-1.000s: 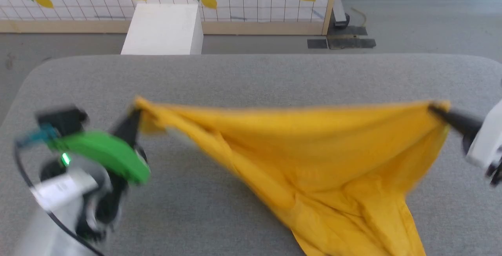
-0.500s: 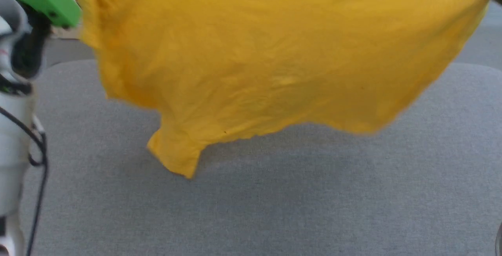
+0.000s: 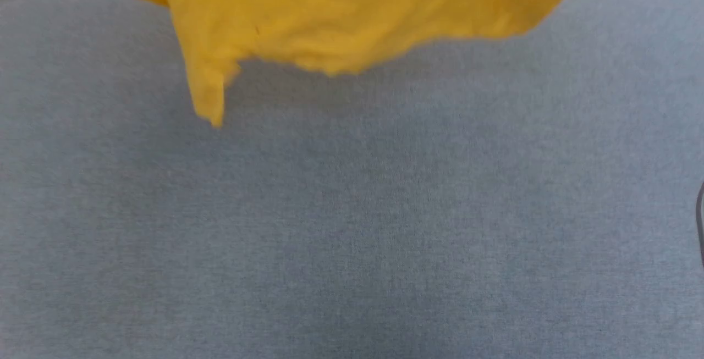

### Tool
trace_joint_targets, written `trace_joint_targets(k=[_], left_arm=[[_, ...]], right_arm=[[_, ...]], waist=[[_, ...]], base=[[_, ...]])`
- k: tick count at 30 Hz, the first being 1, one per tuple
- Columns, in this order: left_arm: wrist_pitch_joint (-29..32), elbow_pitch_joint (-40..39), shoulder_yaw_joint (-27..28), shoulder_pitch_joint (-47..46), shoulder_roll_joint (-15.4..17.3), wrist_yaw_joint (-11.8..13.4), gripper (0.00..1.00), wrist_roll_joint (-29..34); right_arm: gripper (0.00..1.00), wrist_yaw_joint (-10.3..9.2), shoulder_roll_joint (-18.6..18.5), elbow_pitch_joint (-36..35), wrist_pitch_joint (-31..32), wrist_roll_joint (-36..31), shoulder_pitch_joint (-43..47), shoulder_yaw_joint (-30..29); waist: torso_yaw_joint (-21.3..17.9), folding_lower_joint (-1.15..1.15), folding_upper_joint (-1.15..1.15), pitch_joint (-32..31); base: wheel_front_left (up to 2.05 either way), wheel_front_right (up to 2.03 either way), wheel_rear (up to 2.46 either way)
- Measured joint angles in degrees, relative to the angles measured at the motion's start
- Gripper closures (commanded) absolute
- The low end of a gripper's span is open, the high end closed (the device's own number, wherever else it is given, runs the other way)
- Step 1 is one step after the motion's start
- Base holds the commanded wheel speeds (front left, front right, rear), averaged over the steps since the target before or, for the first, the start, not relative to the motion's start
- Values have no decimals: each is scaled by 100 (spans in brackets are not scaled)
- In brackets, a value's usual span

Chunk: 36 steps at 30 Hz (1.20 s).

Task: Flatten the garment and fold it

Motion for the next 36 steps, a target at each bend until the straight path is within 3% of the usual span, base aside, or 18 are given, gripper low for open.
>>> trace_joint_targets(k=[10, 19, 28, 36], left_arm=[[-1641, 576, -14, -1289, -290, 210, 100, 531], [-2694, 1247, 257, -1237, -590, 51, 100, 205], [-3071, 1404, 160, 107, -1121, -499, 100, -107], [-3109, 982, 303, 2022, -1533, -668, 100, -337]], right_arm=[[100, 0, 346, 1196, -1718, -523, -1518, -272], [100, 0, 307, 1615, -2031, -369, -1590, -160], [100, -1, -371, 1243, -1914, 630, 296, 552], [100, -1, -526, 573, -2198, 1574, 2651, 650]], waist=[[-212, 2, 0, 1262], [-204, 2, 0, 1973], [148, 1, 0, 1887], [377, -1, 0, 1136]], base=[[0, 0, 0], [0, 0, 0], [0, 0, 0], [0, 0, 0]])
